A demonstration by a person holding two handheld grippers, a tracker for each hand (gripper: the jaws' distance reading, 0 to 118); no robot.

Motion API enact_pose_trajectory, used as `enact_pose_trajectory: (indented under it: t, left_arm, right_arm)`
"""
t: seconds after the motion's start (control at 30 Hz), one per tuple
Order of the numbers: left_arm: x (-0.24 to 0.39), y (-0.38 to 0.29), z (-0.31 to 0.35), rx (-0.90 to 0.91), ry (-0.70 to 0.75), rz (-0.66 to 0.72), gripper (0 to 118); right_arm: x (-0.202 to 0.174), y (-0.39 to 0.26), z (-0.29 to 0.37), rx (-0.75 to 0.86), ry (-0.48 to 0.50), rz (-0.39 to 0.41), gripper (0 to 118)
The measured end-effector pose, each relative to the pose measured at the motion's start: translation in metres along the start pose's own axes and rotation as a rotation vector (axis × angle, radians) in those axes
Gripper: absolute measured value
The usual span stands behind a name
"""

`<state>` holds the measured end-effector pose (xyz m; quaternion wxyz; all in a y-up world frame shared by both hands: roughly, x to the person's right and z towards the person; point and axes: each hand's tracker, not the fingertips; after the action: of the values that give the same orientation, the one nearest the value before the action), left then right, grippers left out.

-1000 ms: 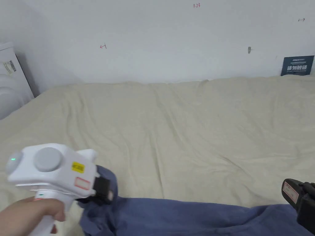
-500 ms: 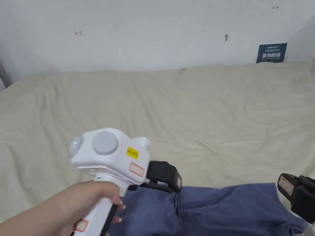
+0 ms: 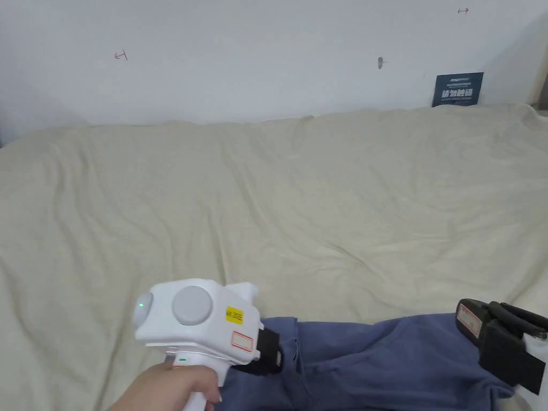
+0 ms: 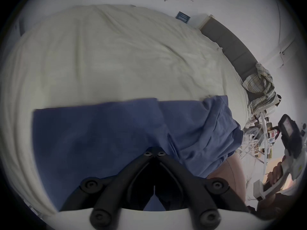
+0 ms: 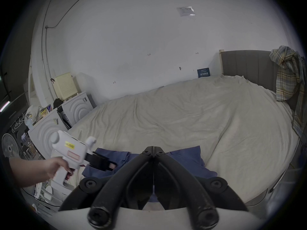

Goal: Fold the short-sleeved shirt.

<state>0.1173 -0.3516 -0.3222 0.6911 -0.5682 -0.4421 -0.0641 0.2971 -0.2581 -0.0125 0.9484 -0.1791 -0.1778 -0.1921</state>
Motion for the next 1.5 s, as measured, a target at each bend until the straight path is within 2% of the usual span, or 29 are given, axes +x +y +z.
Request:
enact_pose_trajectory:
  t: [0.1,0.2,0.27,0.33,0.37,0.4,0.5,0.6,0.63,0.7,0.73,0.77,0.8,0.83,0.93,1.03,1.13,1.2,1.3,1.33,1.37,1.4,1.47,1.5]
  left_arm:
    - [0.023,0.002,-0.024,-0.029,0.056,-0.054,0]
    - [0.030,0.005,-0.017,0.002,0.020,-0.044,0]
    - [0.030,0.002,-0.007,0.030,-0.136,-0.055,0]
    - [0.027,-0.003,0.013,0.030,-0.375,-0.063,0]
    - [0.025,-0.006,0.022,0.043,-0.437,-0.073,0]
    - [0.021,-0.009,0.034,0.080,-0.438,-0.097,0]
    - [-0.013,-0.016,0.074,0.185,-0.284,-0.135,0]
    - [-0.076,-0.016,0.106,0.195,-0.088,-0.013,0]
    - [-0.099,-0.018,0.115,0.202,-0.089,0.034,0]
    - [-0.142,-0.021,0.125,0.133,-0.231,0.153,5]
    - [-0.160,-0.025,0.127,0.134,-0.311,0.190,27]
    - [-0.172,-0.029,0.126,0.119,-0.372,0.205,65]
    - [-0.183,-0.032,0.122,0.107,-0.405,0.219,118]
    - [-0.187,-0.038,0.116,0.056,-0.431,0.234,116]
    - [-0.202,-0.055,0.104,0.108,-0.530,0.334,118]
    - [-0.188,-0.046,0.066,0.054,-0.577,0.396,118]
    - [-0.185,-0.032,0.045,0.130,-0.724,0.379,118]
    - [-0.189,-0.024,0.028,0.099,-0.710,0.401,118]
    - [-0.186,-0.018,0.023,0.098,-0.646,0.320,117]
    - [-0.166,-0.030,0.028,0.101,-0.633,0.326,109]
    - [-0.164,-0.033,0.030,0.106,-0.610,0.329,88]
    - [-0.164,-0.036,0.033,0.106,-0.574,0.357,76]
    - [-0.163,-0.039,0.036,0.107,-0.402,0.369,47]
    - [-0.166,-0.038,0.038,0.124,-0.314,0.354,13]
  right_arm:
    - [-0.001,0.001,0.003,-0.008,-0.009,0.009,0]
    - [-0.001,0.001,0.003,-0.007,-0.027,0.031,0]
    - [0.000,0.000,0.001,-0.016,-0.031,0.029,0]
    - [0.000,-0.001,-0.003,-0.027,-0.026,0.016,0]
    - [-0.001,-0.001,-0.006,-0.034,-0.024,0.011,0]
    - [-0.002,-0.001,-0.007,-0.040,-0.021,0.008,0]
    - [-0.006,0.000,-0.011,-0.050,-0.005,0.001,0]
    - [-0.012,0.001,-0.014,-0.058,0.005,0.017,0]
    - [-0.013,0.001,-0.015,-0.059,0.013,0.032,0]
    - [-0.017,0.000,-0.018,-0.062,0.032,0.071,0]
    - [-0.019,0.000,-0.020,-0.067,0.029,0.088,0]
    - [-0.022,0.000,-0.023,-0.075,0.024,0.097,0]
    - [-0.024,0.000,-0.025,-0.081,0.030,0.101,0]
    - [-0.026,0.000,-0.026,-0.086,0.040,0.099,0]
    - [-0.030,-0.001,-0.032,-0.102,0.068,0.072,0]
    - [-0.033,-0.004,-0.041,-0.123,0.072,0.067,0]
    - [-0.034,-0.006,-0.046,-0.147,0.063,0.073,0]
    - [-0.032,-0.007,-0.049,-0.164,0.071,0.065,0]
    - [-0.029,-0.008,-0.054,-0.178,0.055,0.073,0]
    - [-0.027,-0.009,-0.054,-0.179,0.052,0.071,0]
    - [-0.025,-0.008,-0.055,-0.182,0.051,0.064,0]
    - [-0.022,-0.008,-0.056,-0.186,0.051,0.054,0]
    - [-0.019,-0.009,-0.057,-0.190,0.052,0.041,0]
    - [-0.017,-0.010,-0.058,-0.191,0.052,0.037,0]
